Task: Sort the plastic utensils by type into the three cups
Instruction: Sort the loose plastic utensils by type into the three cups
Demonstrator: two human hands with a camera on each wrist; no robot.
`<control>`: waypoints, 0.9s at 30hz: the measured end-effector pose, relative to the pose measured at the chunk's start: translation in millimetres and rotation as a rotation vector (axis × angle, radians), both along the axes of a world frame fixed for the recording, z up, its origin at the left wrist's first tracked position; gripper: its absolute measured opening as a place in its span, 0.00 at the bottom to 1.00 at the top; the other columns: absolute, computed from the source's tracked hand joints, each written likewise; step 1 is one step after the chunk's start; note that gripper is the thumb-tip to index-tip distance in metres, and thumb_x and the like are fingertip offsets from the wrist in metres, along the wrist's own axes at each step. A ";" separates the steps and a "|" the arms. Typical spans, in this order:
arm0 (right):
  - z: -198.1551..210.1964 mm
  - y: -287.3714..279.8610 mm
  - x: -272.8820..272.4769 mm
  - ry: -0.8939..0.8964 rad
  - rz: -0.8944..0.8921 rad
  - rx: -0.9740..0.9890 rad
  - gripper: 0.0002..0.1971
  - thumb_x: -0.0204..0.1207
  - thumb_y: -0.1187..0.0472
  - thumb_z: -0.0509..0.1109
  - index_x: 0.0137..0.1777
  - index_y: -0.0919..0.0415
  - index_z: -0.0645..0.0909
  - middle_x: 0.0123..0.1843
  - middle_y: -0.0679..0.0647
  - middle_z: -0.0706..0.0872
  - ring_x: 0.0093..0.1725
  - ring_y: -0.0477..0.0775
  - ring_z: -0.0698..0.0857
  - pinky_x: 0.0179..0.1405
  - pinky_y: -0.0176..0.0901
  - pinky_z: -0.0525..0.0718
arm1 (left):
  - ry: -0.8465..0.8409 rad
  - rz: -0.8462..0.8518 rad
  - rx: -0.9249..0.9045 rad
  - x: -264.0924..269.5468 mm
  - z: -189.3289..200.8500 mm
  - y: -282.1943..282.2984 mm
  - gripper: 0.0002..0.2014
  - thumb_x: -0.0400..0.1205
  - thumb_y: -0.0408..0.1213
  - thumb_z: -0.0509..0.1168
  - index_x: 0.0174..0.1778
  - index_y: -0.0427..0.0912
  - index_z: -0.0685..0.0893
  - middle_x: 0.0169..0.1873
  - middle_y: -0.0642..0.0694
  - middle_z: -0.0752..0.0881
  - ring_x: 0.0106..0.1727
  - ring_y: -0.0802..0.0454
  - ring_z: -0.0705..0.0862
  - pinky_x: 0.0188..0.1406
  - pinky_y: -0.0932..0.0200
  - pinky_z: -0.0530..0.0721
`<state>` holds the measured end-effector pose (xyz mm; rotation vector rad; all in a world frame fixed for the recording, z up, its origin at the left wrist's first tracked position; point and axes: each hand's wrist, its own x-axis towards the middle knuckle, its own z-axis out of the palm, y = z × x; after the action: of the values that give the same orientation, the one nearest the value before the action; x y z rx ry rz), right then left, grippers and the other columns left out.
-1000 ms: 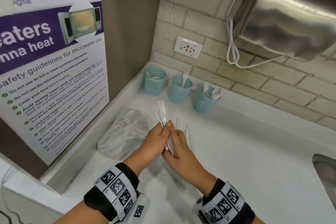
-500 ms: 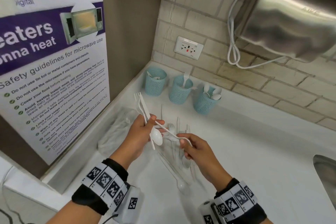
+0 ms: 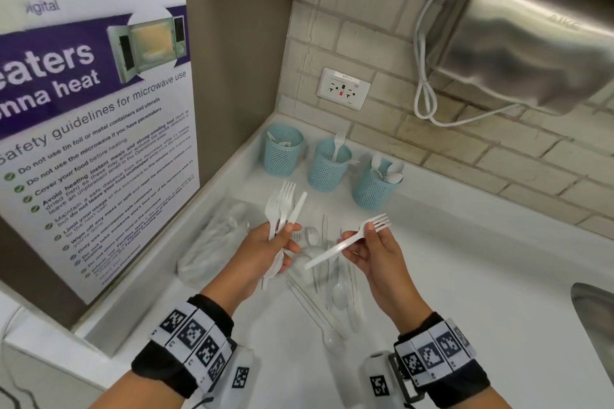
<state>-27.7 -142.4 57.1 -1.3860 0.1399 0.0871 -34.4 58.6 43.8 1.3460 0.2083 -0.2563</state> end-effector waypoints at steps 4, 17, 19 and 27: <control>2.5 18.4 0.6 0.001 0.011 -0.053 0.09 0.87 0.55 0.56 0.52 0.58 0.73 0.31 0.51 0.72 0.29 0.48 0.77 0.35 0.41 0.82 | -0.043 -0.066 0.043 -0.4 -2.0 -3.9 0.14 0.84 0.48 0.60 0.55 0.45 0.86 0.26 0.50 0.78 0.23 0.55 0.72 0.24 0.62 0.72; 18.0 36.6 14.2 -0.051 0.061 -0.153 0.10 0.75 0.67 0.74 0.56 0.65 0.84 0.38 0.47 0.90 0.32 0.37 0.85 0.28 0.26 0.78 | -0.072 -0.266 0.135 -4.4 -1.3 0.1 0.12 0.82 0.49 0.64 0.51 0.49 0.89 0.26 0.50 0.79 0.21 0.57 0.71 0.24 0.61 0.70; 19.5 35.4 14.8 -0.060 0.093 -0.177 0.06 0.76 0.69 0.72 0.52 0.67 0.85 0.40 0.52 0.89 0.32 0.37 0.86 0.28 0.26 0.78 | -0.080 -0.303 0.158 -4.9 -1.5 1.1 0.11 0.83 0.48 0.64 0.51 0.48 0.89 0.27 0.51 0.79 0.21 0.57 0.71 0.23 0.62 0.70; 29.7 25.6 30.9 -0.194 -0.033 -0.283 0.02 0.83 0.57 0.65 0.49 0.52 0.77 0.42 0.45 0.82 0.40 0.40 0.78 0.42 0.35 0.73 | -0.058 -0.335 0.211 -6.8 -9.8 -1.0 0.13 0.85 0.46 0.61 0.50 0.43 0.88 0.28 0.50 0.78 0.21 0.58 0.71 0.24 0.63 0.71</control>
<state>3.1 -116.9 86.8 -1.6647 0.0129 -0.0981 -41.2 57.6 33.9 1.5949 -0.0428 -0.4864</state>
